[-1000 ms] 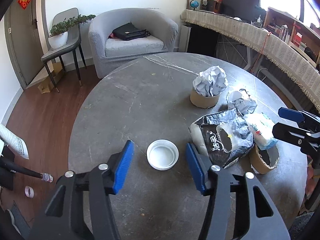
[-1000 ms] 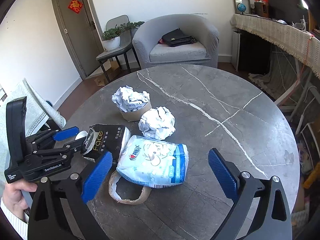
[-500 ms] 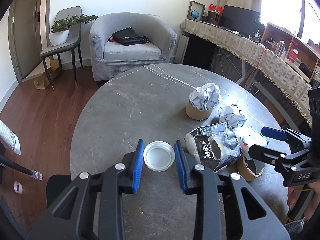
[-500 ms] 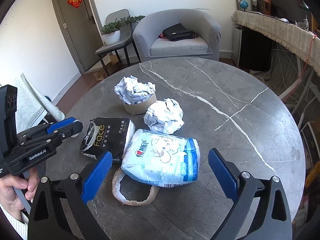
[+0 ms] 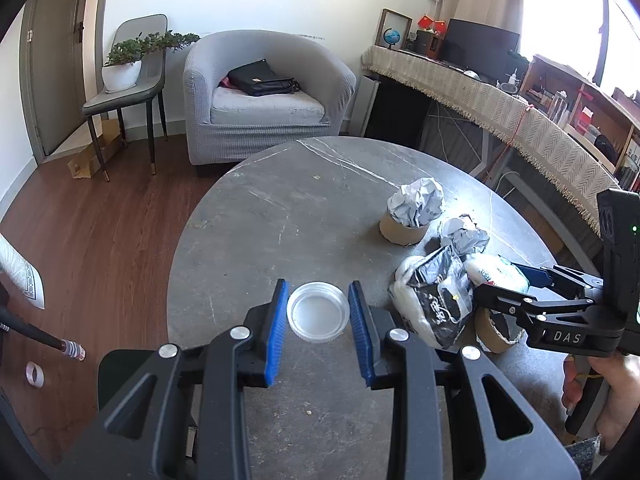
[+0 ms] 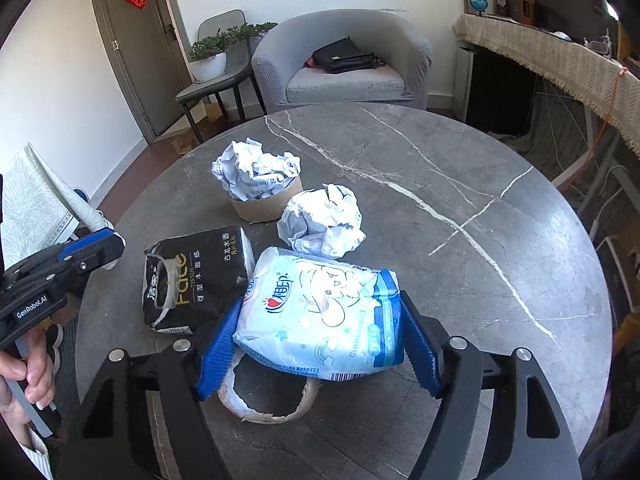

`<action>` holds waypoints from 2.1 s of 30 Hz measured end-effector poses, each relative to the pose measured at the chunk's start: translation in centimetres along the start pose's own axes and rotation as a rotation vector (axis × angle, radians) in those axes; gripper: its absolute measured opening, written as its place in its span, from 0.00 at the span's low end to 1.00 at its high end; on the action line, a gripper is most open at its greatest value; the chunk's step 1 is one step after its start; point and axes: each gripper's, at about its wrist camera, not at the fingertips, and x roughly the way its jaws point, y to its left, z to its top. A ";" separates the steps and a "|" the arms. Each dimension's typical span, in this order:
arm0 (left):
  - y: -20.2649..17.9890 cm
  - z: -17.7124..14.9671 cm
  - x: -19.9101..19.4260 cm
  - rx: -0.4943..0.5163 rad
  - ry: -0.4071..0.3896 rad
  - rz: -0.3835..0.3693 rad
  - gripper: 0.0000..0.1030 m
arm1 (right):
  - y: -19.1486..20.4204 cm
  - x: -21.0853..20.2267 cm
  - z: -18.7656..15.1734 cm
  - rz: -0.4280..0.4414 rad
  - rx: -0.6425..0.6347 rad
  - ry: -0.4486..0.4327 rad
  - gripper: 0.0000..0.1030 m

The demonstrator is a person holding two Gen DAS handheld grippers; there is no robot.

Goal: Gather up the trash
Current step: 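Grasp the blue-white tissue pack with the right tool while the left holds the lid, then carry the lid and tissue pack over the bin and open both tools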

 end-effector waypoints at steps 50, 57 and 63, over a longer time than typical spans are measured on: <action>19.8 -7.6 -5.4 -0.184 0.148 0.211 0.32 | 23.7 2.5 3.8 0.291 -0.278 -0.086 0.72; 21.9 -10.1 -3.4 -0.197 0.290 0.209 0.32 | 26.7 3.3 3.6 0.318 -0.310 -0.071 0.72; 22.6 -12.4 -2.5 -0.184 0.401 0.208 0.40 | 28.5 4.4 3.5 0.326 -0.325 -0.055 0.72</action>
